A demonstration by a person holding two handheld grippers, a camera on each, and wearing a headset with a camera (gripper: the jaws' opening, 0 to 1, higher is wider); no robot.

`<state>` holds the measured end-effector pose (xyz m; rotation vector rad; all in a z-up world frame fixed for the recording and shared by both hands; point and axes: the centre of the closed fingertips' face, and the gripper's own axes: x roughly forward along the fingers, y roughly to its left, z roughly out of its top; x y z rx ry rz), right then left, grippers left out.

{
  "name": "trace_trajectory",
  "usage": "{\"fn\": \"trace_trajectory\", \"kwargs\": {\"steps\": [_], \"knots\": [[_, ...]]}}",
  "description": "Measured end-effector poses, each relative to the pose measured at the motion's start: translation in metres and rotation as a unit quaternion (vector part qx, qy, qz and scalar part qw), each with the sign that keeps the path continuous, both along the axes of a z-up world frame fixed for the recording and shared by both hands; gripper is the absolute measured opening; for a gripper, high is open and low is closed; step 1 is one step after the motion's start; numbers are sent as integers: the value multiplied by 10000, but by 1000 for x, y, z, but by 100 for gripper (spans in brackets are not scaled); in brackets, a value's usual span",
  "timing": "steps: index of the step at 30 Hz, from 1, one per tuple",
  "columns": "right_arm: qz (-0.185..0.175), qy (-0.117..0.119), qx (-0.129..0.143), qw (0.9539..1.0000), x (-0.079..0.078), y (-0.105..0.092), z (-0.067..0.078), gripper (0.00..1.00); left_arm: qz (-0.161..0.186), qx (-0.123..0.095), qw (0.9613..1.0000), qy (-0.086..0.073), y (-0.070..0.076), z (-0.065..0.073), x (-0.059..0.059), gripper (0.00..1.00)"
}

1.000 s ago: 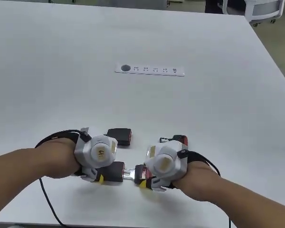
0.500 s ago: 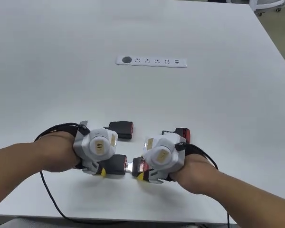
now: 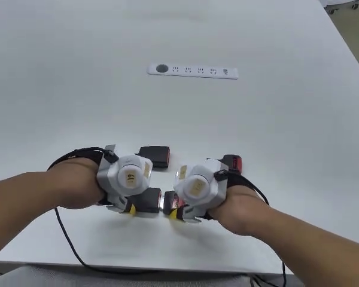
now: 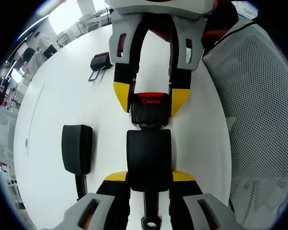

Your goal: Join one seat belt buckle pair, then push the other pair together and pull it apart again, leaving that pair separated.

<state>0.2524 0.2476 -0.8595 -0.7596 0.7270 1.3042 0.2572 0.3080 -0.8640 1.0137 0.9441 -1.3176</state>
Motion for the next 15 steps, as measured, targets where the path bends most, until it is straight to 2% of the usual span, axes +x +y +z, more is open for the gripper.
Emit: {"fn": "trace_trajectory", "kwargs": {"steps": [6,9,11,15], "knots": [[10,-9,8,10000,0,-4,0,34,22,-57,10000,27,0,1,1,31],[281,-145,-66,9995,1,-8,0,34,73,-83,9999,29,0,1,1,30],[178,-50,-26,9998,2,-11,-2,34,67,-29,10000,-4,-1,1,1,30],[144,7,-21,9999,2,-12,-2,34,120,-23,9999,29,0,1,2,30]]}}
